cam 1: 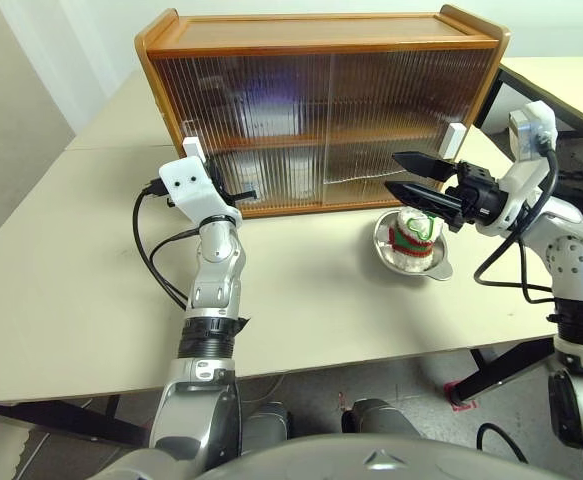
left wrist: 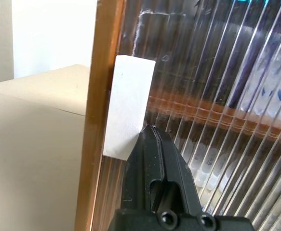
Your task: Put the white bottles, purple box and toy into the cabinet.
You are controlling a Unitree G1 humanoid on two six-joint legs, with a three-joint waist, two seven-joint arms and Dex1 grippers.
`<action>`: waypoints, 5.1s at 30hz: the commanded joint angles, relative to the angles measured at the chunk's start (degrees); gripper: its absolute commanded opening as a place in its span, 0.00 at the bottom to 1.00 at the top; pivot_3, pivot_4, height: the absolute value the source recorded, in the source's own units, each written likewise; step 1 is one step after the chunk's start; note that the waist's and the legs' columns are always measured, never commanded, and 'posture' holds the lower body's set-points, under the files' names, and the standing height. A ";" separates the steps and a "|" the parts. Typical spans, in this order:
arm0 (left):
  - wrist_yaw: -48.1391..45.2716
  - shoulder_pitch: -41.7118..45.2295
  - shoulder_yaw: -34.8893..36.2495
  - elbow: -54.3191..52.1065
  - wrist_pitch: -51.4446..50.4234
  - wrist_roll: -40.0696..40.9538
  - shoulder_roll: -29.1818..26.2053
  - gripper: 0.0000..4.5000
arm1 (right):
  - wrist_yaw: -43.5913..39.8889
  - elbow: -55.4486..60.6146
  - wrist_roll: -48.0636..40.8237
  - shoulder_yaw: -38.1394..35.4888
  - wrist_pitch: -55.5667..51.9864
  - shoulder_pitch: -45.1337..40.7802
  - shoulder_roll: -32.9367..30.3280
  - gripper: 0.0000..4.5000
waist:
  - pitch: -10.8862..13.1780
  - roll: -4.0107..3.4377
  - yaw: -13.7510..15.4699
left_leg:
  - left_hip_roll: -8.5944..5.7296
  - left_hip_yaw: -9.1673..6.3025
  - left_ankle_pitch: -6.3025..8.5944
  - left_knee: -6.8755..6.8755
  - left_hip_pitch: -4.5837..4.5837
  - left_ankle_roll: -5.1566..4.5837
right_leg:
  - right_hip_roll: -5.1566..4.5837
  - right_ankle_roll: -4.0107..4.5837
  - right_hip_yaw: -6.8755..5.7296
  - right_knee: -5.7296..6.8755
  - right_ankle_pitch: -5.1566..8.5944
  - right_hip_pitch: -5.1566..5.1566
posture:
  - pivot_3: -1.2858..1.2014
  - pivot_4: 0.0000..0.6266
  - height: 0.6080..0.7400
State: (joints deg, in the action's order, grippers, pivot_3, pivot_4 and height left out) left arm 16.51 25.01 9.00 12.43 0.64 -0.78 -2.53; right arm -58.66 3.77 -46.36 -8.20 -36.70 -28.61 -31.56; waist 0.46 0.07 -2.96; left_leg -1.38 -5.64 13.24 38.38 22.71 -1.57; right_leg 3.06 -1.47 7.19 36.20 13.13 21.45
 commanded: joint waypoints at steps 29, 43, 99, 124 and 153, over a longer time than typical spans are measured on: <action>-68.59 -3.80 -2.06 -16.31 -18.75 41.99 -21.14 1.00 | 8.06 -19.24 16.57 -2.70 17.80 -1.86 -0.82 0.08 | -0.05 -0.09 0.45 | 0.60 -0.08 0.09 -0.38 0.26 0.19 | -0.56 0.86 -0.05 0.06 -0.31 0.57 | 0.49 0.00 1.00; -69.63 -6.60 -0.44 -19.38 -21.44 43.92 -22.78 1.00 | 17.86 -39.47 29.26 -1.70 25.33 -11.99 -1.32 0.00 | -0.03 -0.17 0.57 | 0.73 -0.08 0.05 -0.63 0.38 0.10 | -0.63 1.08 -0.06 0.07 -0.39 0.83 | 0.50 0.00 1.00; -69.06 -6.75 -0.63 -19.26 -19.62 42.43 -20.84 1.00 | 25.88 -23.45 27.42 -0.09 2.29 -16.70 10.56 0.00 | -0.02 -0.34 0.61 | 1.13 0.02 0.04 -0.69 0.38 0.10 | -0.31 1.26 -0.09 0.14 -0.36 1.00 | 0.51 0.00 1.00; -68.46 -6.83 -0.56 -19.53 -19.19 42.30 -21.04 1.00 | 25.46 -28.68 27.04 3.13 4.44 -22.17 20.09 0.00 | -0.03 -0.34 1.13 | 1.16 0.01 0.07 -0.70 0.44 0.14 | -0.30 1.51 -0.09 0.20 -0.36 1.12 | 0.52 0.00 1.00; -72.14 -4.04 -2.68 -14.85 -18.59 41.41 -19.74 1.00 | 10.45 -5.37 13.86 -7.58 5.61 3.39 -0.99 0.47 | -0.03 -0.30 0.35 | 1.48 0.18 0.05 -0.46 0.12 0.12 | 0.06 0.92 -0.07 0.14 -0.18 0.64 | 0.47 0.00 1.00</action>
State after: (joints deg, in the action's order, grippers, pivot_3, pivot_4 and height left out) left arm -55.13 20.44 6.22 -3.41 -18.27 41.59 -21.85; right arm -45.83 -4.11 -29.77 -14.20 -28.61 -27.67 -30.97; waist 0.43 -0.23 -2.61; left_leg 0.11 -5.47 13.28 37.93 22.83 -1.45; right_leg 3.13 -0.56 7.11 36.34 12.97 22.06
